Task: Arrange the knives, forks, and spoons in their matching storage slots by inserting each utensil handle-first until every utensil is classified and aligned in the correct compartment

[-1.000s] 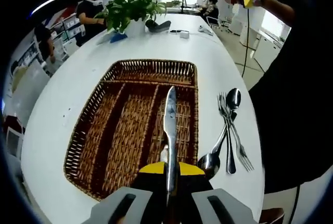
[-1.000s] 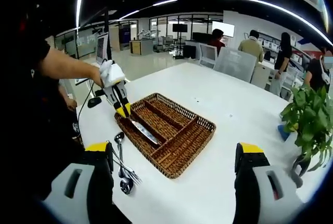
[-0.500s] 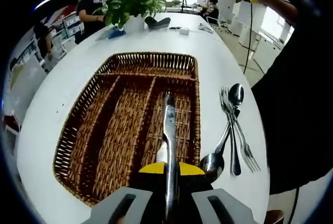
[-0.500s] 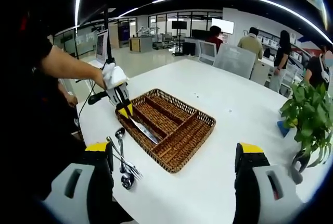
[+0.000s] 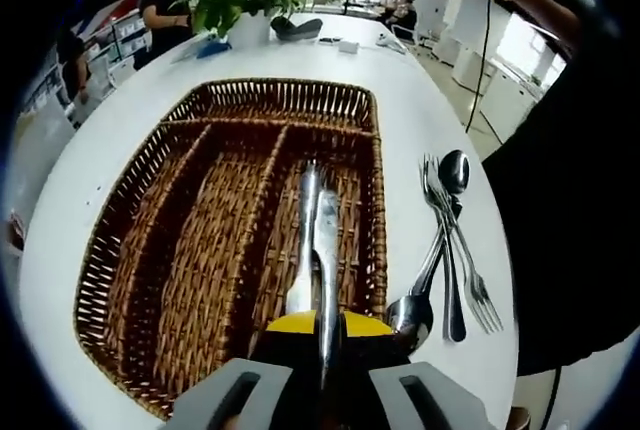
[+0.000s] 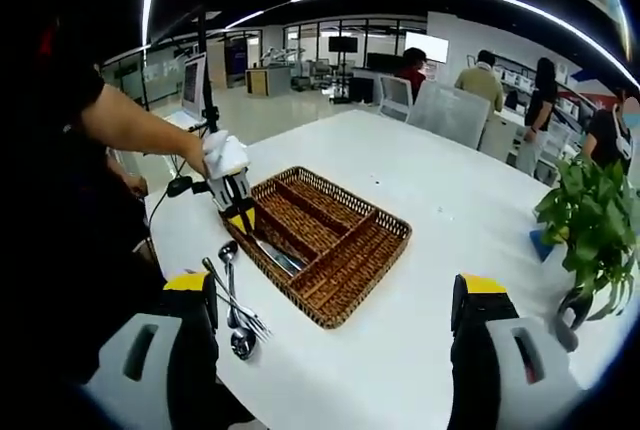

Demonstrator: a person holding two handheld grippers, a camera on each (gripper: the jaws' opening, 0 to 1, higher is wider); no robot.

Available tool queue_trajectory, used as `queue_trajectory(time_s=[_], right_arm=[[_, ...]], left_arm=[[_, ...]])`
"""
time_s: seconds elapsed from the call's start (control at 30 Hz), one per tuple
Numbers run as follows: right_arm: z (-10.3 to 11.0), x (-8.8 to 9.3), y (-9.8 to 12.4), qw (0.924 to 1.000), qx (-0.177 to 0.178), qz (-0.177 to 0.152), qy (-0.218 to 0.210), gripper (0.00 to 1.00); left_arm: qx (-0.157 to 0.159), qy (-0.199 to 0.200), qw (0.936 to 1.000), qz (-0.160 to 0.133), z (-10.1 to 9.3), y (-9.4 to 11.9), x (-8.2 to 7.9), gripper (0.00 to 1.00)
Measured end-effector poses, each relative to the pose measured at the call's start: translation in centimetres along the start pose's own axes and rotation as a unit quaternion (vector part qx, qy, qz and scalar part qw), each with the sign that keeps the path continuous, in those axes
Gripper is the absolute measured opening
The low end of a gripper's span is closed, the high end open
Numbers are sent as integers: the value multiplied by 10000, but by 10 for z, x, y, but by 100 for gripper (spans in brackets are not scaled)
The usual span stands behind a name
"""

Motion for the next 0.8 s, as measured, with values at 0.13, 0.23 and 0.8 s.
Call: queue_trajectory(time_s=[0.13, 0.23, 0.8], right_arm=[[2, 1, -1, 10000, -9, 27, 36, 99], [2, 0, -1, 10000, -9, 3, 42, 99], [2, -3, 0, 9998, 50, -169, 97, 99]], left_arm=[[3, 54, 9998, 179, 5, -8, 3, 5], [-39, 5, 9997, 232, 5, -12, 6, 5], [-962, 86, 9929, -697, 13, 11, -6, 28]])
Point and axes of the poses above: the point that each gripper's makers call its tool centre point, and the gripper's own axes: y roughly backward along the fingers, z roughly to its left, x roughly out of its underside, the point moved 3 cm from there along y, roughly backward along the fingers, and after that the axes turned 3 degrees about y, right-handed, at the moved point
